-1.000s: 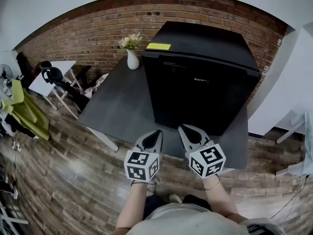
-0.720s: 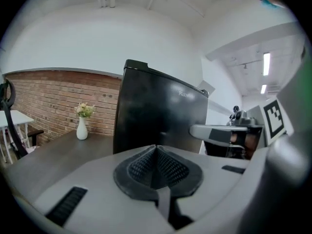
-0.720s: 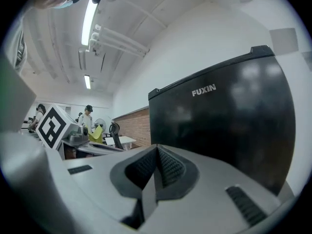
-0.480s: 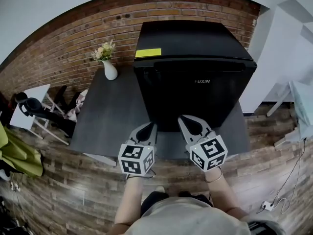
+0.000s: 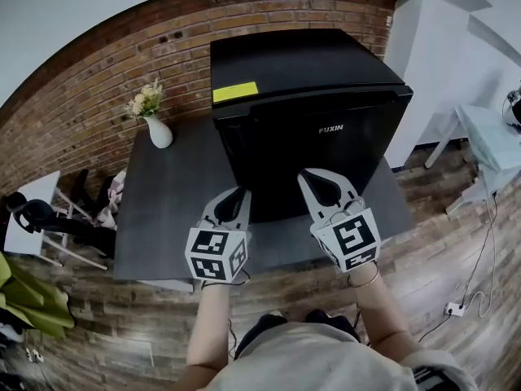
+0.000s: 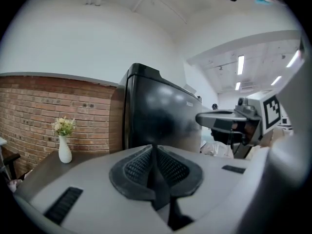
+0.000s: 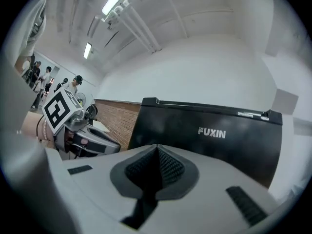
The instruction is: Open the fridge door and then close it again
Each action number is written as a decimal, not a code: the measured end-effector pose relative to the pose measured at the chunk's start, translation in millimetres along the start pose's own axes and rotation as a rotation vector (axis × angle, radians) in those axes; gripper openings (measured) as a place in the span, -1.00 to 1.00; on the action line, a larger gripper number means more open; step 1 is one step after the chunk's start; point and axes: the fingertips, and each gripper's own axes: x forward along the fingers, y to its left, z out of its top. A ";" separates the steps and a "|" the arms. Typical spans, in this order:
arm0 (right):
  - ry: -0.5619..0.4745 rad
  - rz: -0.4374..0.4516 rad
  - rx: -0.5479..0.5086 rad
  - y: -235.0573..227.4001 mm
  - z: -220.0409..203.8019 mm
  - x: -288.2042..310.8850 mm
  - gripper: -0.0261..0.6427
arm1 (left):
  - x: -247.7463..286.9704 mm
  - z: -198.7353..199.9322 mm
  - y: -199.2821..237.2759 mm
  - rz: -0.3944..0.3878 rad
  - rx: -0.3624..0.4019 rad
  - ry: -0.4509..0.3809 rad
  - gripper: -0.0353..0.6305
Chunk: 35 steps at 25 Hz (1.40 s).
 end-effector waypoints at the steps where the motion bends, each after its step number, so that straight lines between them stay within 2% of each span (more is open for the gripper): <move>1: -0.003 -0.013 -0.023 -3.4 3.8 0.6 -0.93 | 0.4 2.6 2.1 -0.001 0.007 -0.007 -0.87; 5: -0.006 -0.030 -0.126 -13.1 22.7 3.9 -0.92 | 0.8 9.3 12.8 0.001 0.012 -0.028 -0.84; 7: -0.009 -0.033 -0.191 -17.0 32.4 5.8 -0.84 | 1.9 10.6 17.4 -0.002 0.008 -0.032 -0.63; 10: -0.010 -0.048 -0.301 -22.8 45.5 7.3 -0.74 | 5.1 10.9 21.6 -0.006 0.007 -0.032 -0.53; 13: -0.011 -0.048 -0.363 -27.4 54.8 10.7 -0.61 | 10.8 10.2 22.6 -0.020 0.018 -0.023 -0.29; 15: -0.010 -0.052 -0.419 -29.9 62.1 13.3 -0.53 | 15.1 10.2 22.6 -0.034 0.021 -0.017 -0.21; 19: -0.019 -0.059 -0.503 -33.9 75.5 18.4 -0.41 | 21.2 11.3 25.5 -0.044 0.016 -0.016 -0.18; 23: 0.002 -0.018 -0.547 -36.2 80.0 25.0 -0.22 | 27.4 13.5 26.3 -0.080 0.032 -0.014 -0.16; 28: 0.044 0.039 -0.642 -38.8 82.0 29.7 -0.19 | 33.2 15.6 28.2 -0.096 0.041 -0.011 -0.15; 35: 0.173 0.124 -0.804 -42.6 66.3 39.5 -0.23 | 44.1 17.7 29.4 -0.117 0.067 0.002 -0.15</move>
